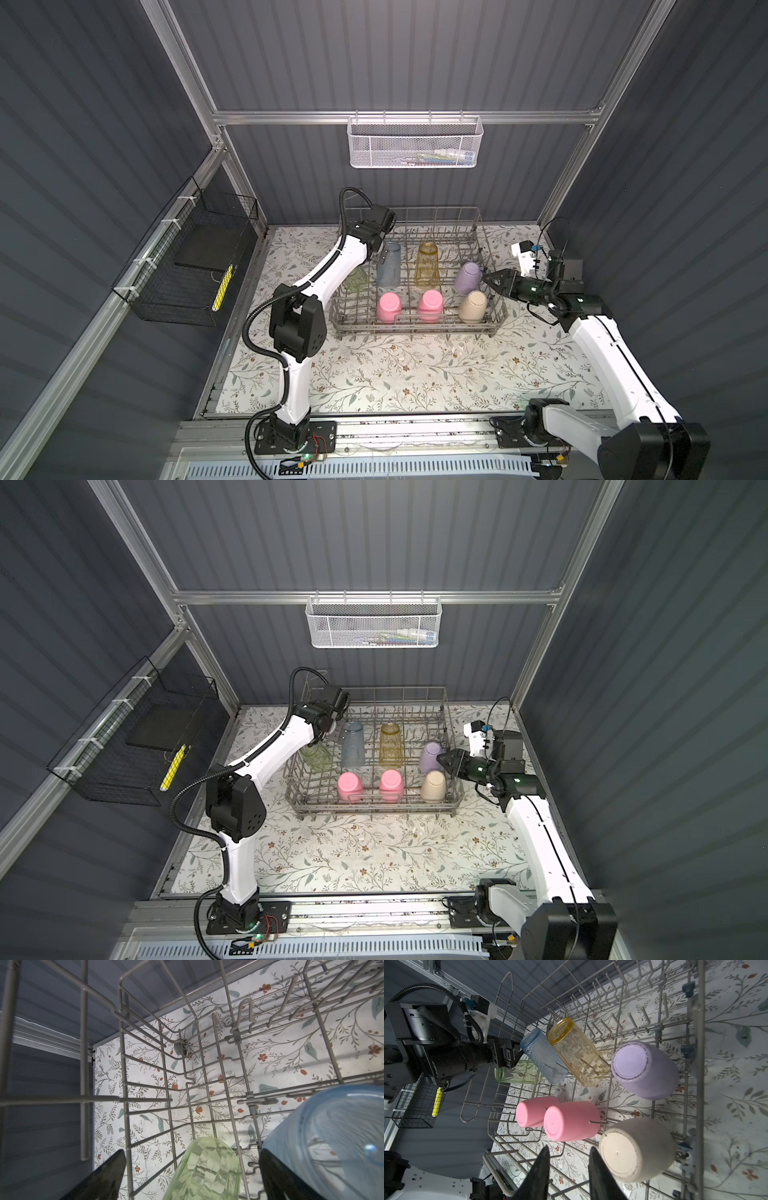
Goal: Load cups into a dish rack
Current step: Move the cup to the dish rack.
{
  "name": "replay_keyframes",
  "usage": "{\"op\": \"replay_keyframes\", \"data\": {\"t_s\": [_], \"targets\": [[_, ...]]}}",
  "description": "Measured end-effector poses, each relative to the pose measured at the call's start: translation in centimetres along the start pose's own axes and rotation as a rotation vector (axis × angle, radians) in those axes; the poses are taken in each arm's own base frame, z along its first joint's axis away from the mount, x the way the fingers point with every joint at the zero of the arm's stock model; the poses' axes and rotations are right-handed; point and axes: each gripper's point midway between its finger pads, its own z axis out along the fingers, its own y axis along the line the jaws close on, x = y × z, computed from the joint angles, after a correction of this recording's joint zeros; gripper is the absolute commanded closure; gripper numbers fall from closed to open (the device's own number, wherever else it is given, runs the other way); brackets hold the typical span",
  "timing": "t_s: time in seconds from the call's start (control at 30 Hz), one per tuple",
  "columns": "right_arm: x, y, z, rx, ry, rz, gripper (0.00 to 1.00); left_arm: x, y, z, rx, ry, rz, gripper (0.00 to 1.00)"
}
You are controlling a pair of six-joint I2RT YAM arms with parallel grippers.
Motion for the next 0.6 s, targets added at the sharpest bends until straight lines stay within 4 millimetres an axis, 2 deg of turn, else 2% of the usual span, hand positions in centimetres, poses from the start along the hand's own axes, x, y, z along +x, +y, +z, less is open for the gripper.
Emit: {"op": "replay_keyframes", "data": {"t_s": [0.23,0.6], "targets": [[0.0,0.0,0.0,0.0,0.0,0.0,0.66,0.0,-0.3,-0.7,0.028,-0.003,0.001,0.0],[0.1,0.0,0.1,-0.005,0.004,0.002,0.66,-1.3,-0.7,-5.8,0.161,-0.078,-0.019,0.0]]}}
